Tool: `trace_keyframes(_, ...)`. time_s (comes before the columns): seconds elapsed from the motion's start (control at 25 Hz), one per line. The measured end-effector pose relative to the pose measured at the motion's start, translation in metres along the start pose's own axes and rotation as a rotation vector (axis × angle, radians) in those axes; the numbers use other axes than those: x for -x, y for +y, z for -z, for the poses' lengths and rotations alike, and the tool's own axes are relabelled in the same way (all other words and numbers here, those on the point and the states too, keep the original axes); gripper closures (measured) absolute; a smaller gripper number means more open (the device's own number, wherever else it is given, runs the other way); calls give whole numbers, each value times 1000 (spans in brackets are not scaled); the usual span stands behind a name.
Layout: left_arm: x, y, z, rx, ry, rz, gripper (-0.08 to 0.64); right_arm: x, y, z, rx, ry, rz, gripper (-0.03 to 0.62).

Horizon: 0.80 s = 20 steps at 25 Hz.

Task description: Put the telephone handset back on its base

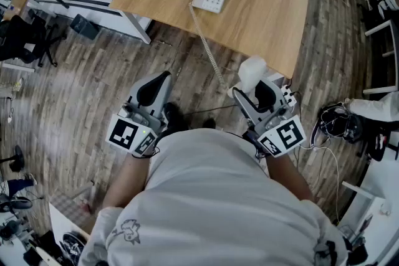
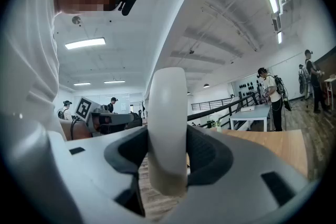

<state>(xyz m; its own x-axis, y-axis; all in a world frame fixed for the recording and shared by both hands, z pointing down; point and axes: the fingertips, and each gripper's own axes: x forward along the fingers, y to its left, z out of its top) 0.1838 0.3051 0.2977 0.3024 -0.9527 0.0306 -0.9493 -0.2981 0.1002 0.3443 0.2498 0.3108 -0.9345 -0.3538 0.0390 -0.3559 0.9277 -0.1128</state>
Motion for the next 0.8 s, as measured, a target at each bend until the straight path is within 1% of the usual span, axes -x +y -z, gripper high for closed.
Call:
trace_keyframes(0.24, 0, 5, -2, -2, -4, 6, 554, -4, 0, 1, 2, 5, 6, 368)
trace_keyframes(0.48, 1, 21, 2, 13, 8, 17, 554, -18, 4, 0, 18, 12, 13, 368)
trace_keyframes(0.8, 2, 54, 4, 31, 12, 32, 554, -53, 10, -4, 22, 8, 9, 368)
